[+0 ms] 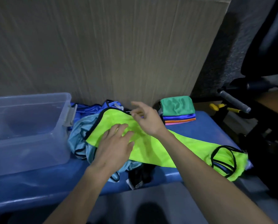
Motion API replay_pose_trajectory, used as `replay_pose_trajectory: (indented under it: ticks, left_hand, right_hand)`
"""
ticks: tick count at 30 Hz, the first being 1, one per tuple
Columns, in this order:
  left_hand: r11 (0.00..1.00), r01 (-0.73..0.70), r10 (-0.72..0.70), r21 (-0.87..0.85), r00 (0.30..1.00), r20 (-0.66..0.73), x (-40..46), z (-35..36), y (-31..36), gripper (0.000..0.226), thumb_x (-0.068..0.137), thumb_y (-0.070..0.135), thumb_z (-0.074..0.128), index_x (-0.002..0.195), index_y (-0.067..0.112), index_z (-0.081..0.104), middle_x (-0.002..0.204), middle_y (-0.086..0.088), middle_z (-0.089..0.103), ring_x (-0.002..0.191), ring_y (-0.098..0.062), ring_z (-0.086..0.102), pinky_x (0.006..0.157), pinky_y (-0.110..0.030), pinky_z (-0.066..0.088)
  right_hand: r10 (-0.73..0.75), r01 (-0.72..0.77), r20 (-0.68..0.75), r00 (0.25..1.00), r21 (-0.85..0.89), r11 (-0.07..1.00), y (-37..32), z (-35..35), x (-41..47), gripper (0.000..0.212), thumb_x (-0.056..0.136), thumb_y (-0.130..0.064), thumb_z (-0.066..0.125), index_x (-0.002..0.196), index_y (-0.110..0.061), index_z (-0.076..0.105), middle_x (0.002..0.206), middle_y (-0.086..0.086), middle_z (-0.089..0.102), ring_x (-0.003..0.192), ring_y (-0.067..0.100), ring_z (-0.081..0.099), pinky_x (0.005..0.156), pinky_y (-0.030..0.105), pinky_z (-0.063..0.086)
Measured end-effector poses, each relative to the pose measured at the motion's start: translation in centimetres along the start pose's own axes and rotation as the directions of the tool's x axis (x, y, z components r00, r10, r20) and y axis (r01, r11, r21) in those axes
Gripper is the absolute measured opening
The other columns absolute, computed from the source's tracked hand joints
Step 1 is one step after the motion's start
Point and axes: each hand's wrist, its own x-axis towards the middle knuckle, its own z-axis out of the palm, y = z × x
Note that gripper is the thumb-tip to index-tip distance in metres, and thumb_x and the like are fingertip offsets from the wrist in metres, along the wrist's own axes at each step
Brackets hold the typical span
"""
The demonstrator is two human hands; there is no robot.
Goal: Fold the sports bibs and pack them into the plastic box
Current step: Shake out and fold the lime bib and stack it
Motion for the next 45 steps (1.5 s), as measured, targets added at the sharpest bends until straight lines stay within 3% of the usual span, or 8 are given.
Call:
replay_pose_trajectory:
  ticks: [5,8,12,19,24,31,39,45]
  left_hand:
    - [0.970,0.096,-0.144,0.222,0.967,0.212,1.6,1.0,2.1,0.042,0.101,0.045,0.049,0.135,0.022,0.060,0.140,-0.003,0.054,0.123,-0.031,0.051,0.097,-0.045,0.044]
    - [0.998,-0.043,0.039,0.046,0.997,0.071,2.7,1.9,5.3,0.028,0.089,0.030,0.071,0.112,0.014,0.074,0.115,-0.006,0.065,0.103,-0.035,0.060,0.081,-0.047,0.054]
    - [0.933,-0.285,0.320,-0.221,0.937,0.142,3.4,4.4,10.6,0.039,0.100,0.038,0.057,0.135,0.021,0.061,0.133,0.003,0.056,0.121,-0.025,0.053,0.097,-0.040,0.049]
    - [0.915,-0.353,0.403,-0.196,0.773,0.490,5.4,7.3,13.7,0.095,0.081,0.075,0.062,0.158,0.039,0.018,0.161,0.007,0.022,0.145,-0.025,0.022,0.112,-0.038,0.037]
    - [0.912,-0.373,0.409,-0.172,0.785,0.465,5.6,8.1,13.9,0.087,0.081,0.077,0.060,0.153,0.042,0.025,0.156,0.010,0.026,0.138,-0.025,0.025,0.107,-0.038,0.043]
    - [0.907,-0.384,0.422,-0.176,0.835,0.354,5.2,9.8,12.0,0.060,0.095,0.059,0.052,0.150,0.041,0.039,0.155,0.012,0.038,0.136,-0.026,0.036,0.106,-0.044,0.044]
    - [0.937,-0.328,0.344,-0.121,0.926,0.156,4.7,11.1,10.6,0.072,0.077,0.021,0.083,0.141,0.031,0.053,0.148,0.000,0.051,0.121,-0.031,0.054,0.092,-0.047,0.054]
    - [0.926,-0.341,0.370,-0.164,0.906,0.205,4.3,11.0,10.1,0.051,0.093,0.048,0.064,0.141,0.032,0.057,0.152,0.003,0.047,0.131,-0.028,0.047,0.103,-0.048,0.048]
  right_hand:
    - [0.091,-0.094,-0.333,0.939,0.006,0.996,5.5,-9.0,-7.0,0.024,0.097,-0.008,0.063,0.120,-0.013,0.068,0.099,0.000,0.074,0.089,-0.001,0.067,0.082,0.018,0.052]
    - [0.195,-0.312,-0.489,0.850,-0.168,0.935,10.5,-14.0,-11.4,0.019,0.093,-0.006,0.064,0.110,-0.010,0.072,0.105,0.001,0.074,0.099,0.012,0.067,0.088,0.031,0.052]
    - [0.268,-0.543,-0.659,0.703,-0.253,0.801,14.2,-18.9,-15.8,0.023,0.092,-0.019,0.063,0.114,-0.014,0.070,0.116,0.007,0.068,0.115,0.036,0.058,0.097,0.046,0.049]
    - [0.799,-0.891,-0.407,0.442,-0.098,0.443,16.7,-22.5,-19.0,0.072,0.089,-0.065,0.062,0.138,-0.013,0.048,0.141,0.015,0.043,0.114,0.037,0.054,0.080,0.037,0.052]
    - [0.796,-0.869,-0.392,0.462,-0.022,0.494,16.9,-22.2,-18.8,0.053,0.078,-0.051,0.080,0.110,-0.021,0.051,0.119,0.007,0.041,0.097,0.034,0.062,0.067,0.046,0.064]
    - [0.705,-0.766,-0.373,0.603,-0.025,0.642,16.9,-21.2,-16.6,0.003,0.084,-0.001,0.067,0.082,0.000,0.066,0.079,0.018,0.069,0.048,0.021,0.068,0.050,0.032,0.060]
    - [-0.042,-0.183,-0.725,0.688,-0.229,0.956,15.1,-21.5,-11.4,0.013,0.086,-0.006,0.065,0.096,-0.011,0.071,0.093,0.001,0.069,0.087,0.010,0.062,0.084,0.019,0.046]
    - [0.308,-0.510,-0.633,0.710,-0.160,0.845,19.6,-21.1,-14.3,0.015,0.093,-0.009,0.068,0.107,-0.011,0.074,0.100,0.007,0.070,0.095,0.023,0.066,0.080,0.021,0.040]
